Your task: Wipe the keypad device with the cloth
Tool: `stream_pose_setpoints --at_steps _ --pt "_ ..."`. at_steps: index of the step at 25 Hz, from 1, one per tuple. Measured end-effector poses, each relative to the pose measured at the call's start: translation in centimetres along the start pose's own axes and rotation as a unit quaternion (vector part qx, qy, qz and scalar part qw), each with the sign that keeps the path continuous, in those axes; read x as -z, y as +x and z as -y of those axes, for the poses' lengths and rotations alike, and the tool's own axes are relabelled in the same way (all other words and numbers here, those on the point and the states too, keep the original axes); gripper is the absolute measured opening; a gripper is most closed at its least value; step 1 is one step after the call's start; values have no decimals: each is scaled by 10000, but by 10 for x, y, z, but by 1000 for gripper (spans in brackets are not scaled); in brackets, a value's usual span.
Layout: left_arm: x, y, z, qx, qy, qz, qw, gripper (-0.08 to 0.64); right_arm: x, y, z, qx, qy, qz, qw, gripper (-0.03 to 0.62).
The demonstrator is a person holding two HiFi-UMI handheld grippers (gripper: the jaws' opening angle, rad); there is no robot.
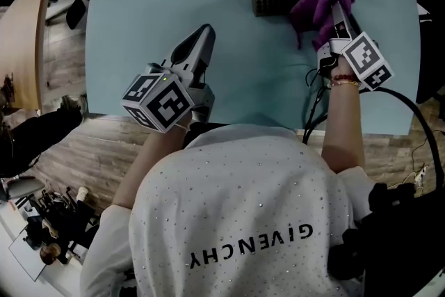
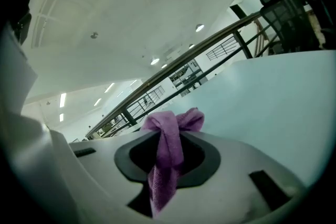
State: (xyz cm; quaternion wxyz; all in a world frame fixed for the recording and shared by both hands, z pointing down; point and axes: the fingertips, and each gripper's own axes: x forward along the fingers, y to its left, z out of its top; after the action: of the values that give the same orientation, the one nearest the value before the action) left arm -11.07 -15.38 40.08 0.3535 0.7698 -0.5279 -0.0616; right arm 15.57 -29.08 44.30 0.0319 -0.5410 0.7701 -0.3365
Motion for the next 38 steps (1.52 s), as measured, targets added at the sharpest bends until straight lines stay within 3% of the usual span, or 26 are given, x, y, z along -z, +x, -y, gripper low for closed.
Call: stream_pose_setpoints --at_steps 5,11,14,19,26,38 --pt "-3 -1 -3 -28 -12 36 10000 0 20 13 -64 -979 -678 -587 9911 71" --pt "-3 -3 -4 -88 -10 53 9999 0 98 21 -123 -1611 -1946 -1611 9540 71" --pt "-4 -5 -6 -119 -26 68 9999 0 122 22 -146 -1863 -2202 -1846 9395 71" --pt "-3 -7 -10 -154 -77 85 9998 0 138 26 -156 -2042 -2376 -2025 9278 71" --pt "-2 -9 -13 -168 -139 95 9997 0 134 23 -139 -2110 -2161 -2186 9279 71" --pt "-1 2 -14 -130 -138 5 9998 0 104 19 -66 -1388 -2131 -2083 9444 72"
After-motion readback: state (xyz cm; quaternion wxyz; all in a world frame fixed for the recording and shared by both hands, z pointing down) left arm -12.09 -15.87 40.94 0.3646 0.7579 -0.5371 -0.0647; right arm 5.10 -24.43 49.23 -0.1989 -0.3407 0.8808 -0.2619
